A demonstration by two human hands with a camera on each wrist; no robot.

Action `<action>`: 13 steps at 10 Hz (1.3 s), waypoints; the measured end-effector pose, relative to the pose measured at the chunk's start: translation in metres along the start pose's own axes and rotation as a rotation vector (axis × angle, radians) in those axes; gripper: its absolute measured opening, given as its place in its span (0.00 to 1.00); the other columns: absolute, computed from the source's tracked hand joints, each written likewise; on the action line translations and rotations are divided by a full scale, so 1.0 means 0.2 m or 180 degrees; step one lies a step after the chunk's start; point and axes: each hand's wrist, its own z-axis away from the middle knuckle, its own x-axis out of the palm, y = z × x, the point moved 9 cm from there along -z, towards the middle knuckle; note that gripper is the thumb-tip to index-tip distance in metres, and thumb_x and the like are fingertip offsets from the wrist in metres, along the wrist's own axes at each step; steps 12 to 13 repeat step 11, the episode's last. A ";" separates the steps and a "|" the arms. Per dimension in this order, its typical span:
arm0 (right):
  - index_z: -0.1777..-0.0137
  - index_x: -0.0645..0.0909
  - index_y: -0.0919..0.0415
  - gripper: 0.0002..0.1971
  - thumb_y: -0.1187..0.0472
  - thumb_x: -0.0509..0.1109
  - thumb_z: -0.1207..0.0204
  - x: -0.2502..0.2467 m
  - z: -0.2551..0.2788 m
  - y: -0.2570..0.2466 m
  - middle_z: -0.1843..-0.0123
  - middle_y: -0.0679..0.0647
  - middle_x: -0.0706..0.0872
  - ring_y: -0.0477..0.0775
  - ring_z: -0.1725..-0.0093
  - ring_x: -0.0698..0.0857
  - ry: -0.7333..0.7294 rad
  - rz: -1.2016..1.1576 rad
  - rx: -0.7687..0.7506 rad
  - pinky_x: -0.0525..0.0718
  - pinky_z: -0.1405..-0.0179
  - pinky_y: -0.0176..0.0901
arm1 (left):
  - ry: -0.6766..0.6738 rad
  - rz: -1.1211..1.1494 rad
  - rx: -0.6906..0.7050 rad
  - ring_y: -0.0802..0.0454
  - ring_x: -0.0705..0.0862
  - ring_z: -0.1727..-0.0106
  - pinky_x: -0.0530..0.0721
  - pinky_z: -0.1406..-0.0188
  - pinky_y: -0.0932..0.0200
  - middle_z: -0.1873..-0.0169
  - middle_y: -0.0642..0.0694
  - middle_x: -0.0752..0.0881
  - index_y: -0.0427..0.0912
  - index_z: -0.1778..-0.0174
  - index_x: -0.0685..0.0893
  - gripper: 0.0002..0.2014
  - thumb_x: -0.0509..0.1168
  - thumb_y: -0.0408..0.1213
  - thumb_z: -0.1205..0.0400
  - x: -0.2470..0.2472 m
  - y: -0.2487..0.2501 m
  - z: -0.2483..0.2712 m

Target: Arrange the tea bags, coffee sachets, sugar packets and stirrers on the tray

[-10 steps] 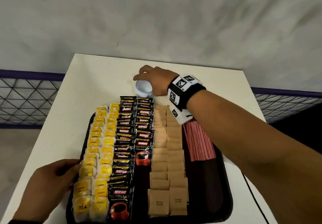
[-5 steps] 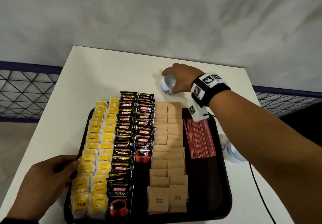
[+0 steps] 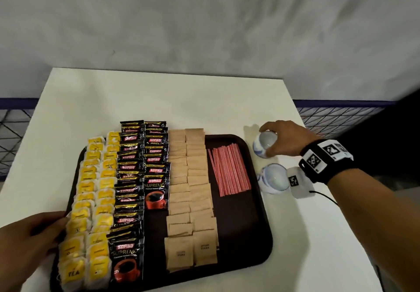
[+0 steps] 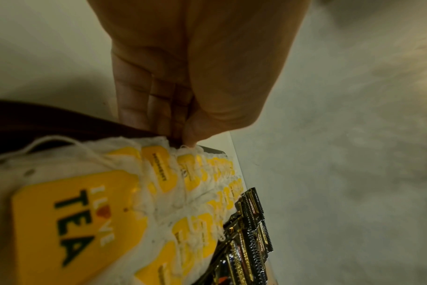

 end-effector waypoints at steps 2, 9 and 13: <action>0.28 0.76 0.47 0.37 0.54 0.84 0.39 0.06 0.05 -0.01 0.35 0.53 0.81 0.54 0.40 0.80 -0.0097 0.0039 -0.0081 0.79 0.45 0.46 | -0.0260 0.0044 -0.0063 0.35 0.91 0.47 0.85 0.43 0.32 0.47 0.38 0.92 0.49 0.43 0.91 0.15 0.77 0.47 0.24 0.09 0.29 0.22; 0.17 0.64 0.43 0.41 0.49 0.79 0.29 0.13 0.12 -0.03 0.19 0.51 0.70 0.54 0.20 0.69 -0.0219 -0.0406 -0.0132 0.67 0.25 0.44 | -0.0087 -0.0040 0.0267 0.37 0.92 0.55 0.89 0.47 0.38 0.62 0.43 0.94 0.46 0.55 0.92 0.03 0.75 0.40 0.21 0.14 0.56 0.41; 0.14 0.59 0.47 0.44 0.46 0.77 0.26 0.08 0.19 -0.01 0.15 0.53 0.65 0.55 0.18 0.67 -0.0134 -0.0681 -0.0124 0.65 0.23 0.44 | -0.0002 0.0032 0.0394 0.36 0.91 0.55 0.87 0.54 0.45 0.60 0.37 0.93 0.44 0.52 0.91 0.05 0.70 0.34 0.16 0.14 0.64 0.51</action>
